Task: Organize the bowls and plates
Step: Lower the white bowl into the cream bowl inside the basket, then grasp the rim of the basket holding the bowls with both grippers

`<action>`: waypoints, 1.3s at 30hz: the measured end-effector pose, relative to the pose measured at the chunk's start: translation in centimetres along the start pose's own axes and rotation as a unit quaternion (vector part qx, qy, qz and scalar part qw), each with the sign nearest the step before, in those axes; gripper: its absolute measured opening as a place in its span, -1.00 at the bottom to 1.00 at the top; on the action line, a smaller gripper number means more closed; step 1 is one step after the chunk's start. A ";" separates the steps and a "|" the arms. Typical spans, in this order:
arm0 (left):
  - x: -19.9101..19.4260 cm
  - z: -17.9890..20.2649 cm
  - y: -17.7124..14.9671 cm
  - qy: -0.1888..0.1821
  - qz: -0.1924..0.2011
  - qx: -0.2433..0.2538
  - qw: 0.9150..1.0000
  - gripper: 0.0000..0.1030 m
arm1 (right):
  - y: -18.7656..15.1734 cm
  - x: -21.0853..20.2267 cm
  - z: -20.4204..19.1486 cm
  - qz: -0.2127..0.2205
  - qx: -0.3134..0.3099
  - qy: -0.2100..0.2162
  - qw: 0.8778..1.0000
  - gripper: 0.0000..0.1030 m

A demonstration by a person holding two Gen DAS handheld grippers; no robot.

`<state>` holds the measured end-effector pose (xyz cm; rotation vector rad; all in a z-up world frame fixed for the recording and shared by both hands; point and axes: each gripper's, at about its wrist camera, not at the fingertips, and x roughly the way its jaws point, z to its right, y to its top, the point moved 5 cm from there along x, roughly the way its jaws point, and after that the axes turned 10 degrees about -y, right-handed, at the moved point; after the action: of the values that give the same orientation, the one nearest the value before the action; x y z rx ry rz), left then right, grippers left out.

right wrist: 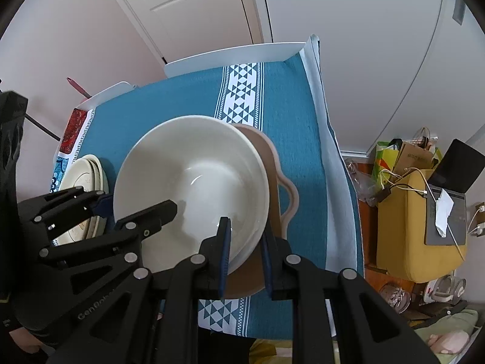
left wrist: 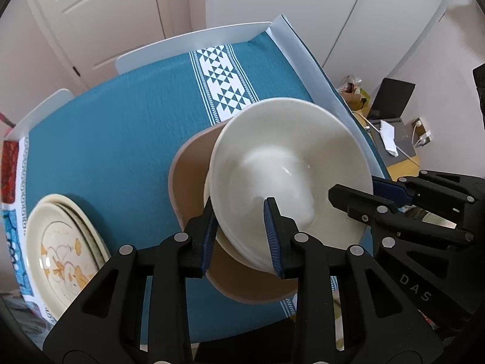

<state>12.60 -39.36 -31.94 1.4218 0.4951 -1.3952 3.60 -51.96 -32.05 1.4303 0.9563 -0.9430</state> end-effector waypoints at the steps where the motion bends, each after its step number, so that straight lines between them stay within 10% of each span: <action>1: -0.1 -0.1 0.0 0.002 0.001 0.002 1.000 -0.49 | 0.0 0.0 0.0 -0.001 0.001 -0.001 1.000 -0.66; 14: -0.5 -1.0 0.1 -0.015 -0.010 -0.008 1.000 -0.49 | 0.4 -0.9 0.0 -0.002 0.016 -0.002 1.000 -0.66; 25: -10.1 -3.2 2.7 -0.015 0.070 -0.008 0.997 -0.31 | 3.9 -8.7 0.6 0.066 0.022 0.016 0.997 -0.63; 26: -10.8 -3.6 2.9 -0.009 0.075 -0.008 0.997 0.06 | 4.1 -9.1 0.6 0.071 0.022 0.018 0.997 -0.53; 28: -11.8 -4.3 3.4 0.000 0.092 -0.008 0.996 0.92 | 4.4 -10.1 0.7 0.086 0.023 0.027 0.996 0.55; 30: -13.0 -5.2 3.7 0.017 0.121 -0.006 0.992 1.00 | 4.5 -10.8 0.9 0.101 0.024 0.031 0.994 0.99; 34: -12.2 -6.7 3.4 0.033 0.087 0.009 0.996 1.00 | 4.7 -11.3 2.1 0.135 0.016 0.012 0.991 0.99; 39: -9.5 -7.1 1.4 0.013 0.028 0.021 0.999 1.00 | 3.1 -8.9 3.4 0.052 -0.034 -0.071 0.995 0.99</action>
<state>14.93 -30.40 -24.37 1.4773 0.4420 -1.3513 3.26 -55.99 -22.81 1.3237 0.7934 -0.9130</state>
